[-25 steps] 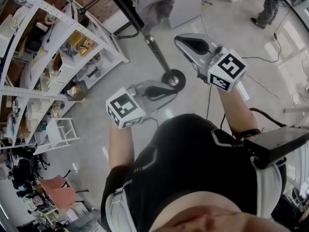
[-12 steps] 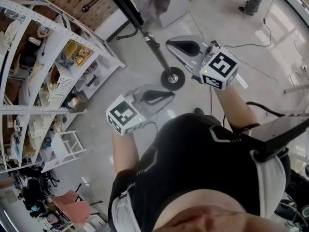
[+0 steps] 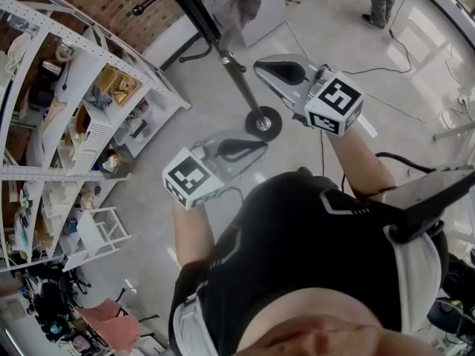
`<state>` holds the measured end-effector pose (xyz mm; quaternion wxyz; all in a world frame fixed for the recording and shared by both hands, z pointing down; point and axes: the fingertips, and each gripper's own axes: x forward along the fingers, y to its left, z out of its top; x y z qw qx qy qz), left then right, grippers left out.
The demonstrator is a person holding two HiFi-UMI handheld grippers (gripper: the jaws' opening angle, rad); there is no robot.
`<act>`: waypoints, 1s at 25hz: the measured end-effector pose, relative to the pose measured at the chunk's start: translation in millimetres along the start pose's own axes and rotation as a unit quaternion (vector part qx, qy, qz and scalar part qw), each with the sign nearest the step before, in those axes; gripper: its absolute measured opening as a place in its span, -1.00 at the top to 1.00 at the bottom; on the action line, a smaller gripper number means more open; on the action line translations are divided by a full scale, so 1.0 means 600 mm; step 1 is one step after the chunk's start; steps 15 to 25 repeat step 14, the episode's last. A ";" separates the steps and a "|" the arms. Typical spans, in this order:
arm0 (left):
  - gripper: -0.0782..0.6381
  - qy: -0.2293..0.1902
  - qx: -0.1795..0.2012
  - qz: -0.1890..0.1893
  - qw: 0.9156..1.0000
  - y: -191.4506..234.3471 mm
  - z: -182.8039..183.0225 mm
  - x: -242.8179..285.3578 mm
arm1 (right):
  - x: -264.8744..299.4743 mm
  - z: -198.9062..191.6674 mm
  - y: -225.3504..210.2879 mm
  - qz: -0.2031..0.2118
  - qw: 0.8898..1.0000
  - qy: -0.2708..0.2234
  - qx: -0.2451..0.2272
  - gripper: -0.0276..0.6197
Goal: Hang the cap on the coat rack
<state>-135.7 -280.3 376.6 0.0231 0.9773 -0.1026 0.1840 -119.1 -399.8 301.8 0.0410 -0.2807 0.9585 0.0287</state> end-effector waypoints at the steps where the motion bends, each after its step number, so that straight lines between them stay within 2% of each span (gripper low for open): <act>1: 0.34 0.000 0.000 0.001 1.000 -0.002 0.000 -0.002 | 0.000 0.002 0.002 0.000 1.000 -0.003 0.000 0.89; 9: 0.34 -0.002 -0.003 0.005 1.000 -0.013 0.008 -0.008 | -0.001 0.016 0.008 0.014 1.000 -0.011 -0.002 0.89; 25: 0.34 -0.003 0.003 0.010 1.000 -0.010 0.014 -0.002 | -0.005 0.017 -0.005 0.005 1.000 -0.013 0.000 0.89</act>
